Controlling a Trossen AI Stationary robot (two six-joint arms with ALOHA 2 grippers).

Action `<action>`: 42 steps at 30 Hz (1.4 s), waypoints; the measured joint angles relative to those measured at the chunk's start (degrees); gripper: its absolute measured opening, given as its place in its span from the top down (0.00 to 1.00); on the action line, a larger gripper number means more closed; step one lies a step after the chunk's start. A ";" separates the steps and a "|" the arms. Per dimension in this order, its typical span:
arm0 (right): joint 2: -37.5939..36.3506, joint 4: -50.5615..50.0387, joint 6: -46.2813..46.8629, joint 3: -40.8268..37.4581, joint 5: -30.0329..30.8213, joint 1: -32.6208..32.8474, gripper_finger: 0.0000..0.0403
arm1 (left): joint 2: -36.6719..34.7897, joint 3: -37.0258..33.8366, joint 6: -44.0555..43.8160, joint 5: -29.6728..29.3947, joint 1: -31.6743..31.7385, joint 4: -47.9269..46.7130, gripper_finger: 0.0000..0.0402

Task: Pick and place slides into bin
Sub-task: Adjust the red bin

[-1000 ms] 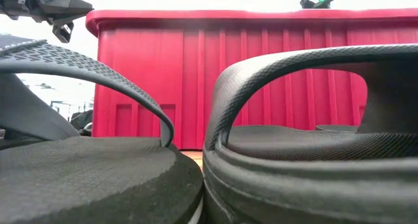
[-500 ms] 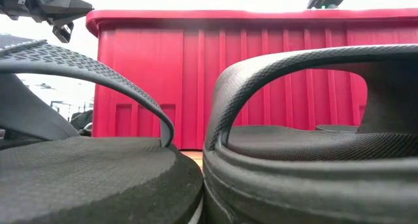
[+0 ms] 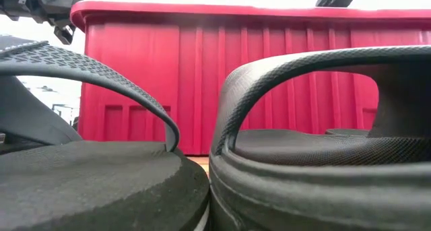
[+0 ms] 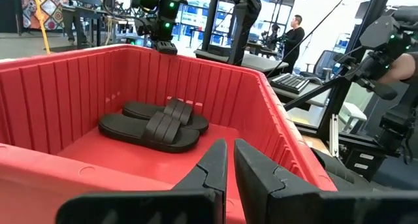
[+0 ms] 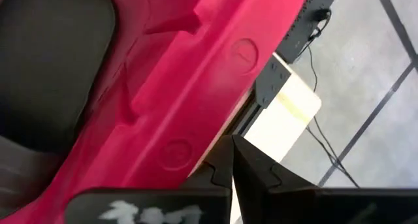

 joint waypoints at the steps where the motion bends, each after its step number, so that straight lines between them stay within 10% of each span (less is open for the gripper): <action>1: -0.15 0.08 -0.38 0.00 -0.32 -0.02 1.00 | 0.00 0.00 -0.35 0.00 0.01 0.00 0.94; 17: -0.21 3.19 -8.39 11.38 5.38 0.13 1.00 | 0.00 0.00 -1.34 0.04 -0.01 1.15 0.94; 31: -14.65 10.45 -16.45 29.74 -37.97 10.18 1.00 | 0.00 0.02 5.08 -0.01 0.01 7.59 0.94; 37: -21.57 9.07 -3.96 30.95 -23.43 21.38 1.00 | 0.02 0.02 6.07 -0.02 0.01 8.02 0.94; 42: -24.26 -0.67 4.97 30.88 -27.73 26.57 1.00 | 0.02 0.02 2.06 0.03 0.01 9.22 0.94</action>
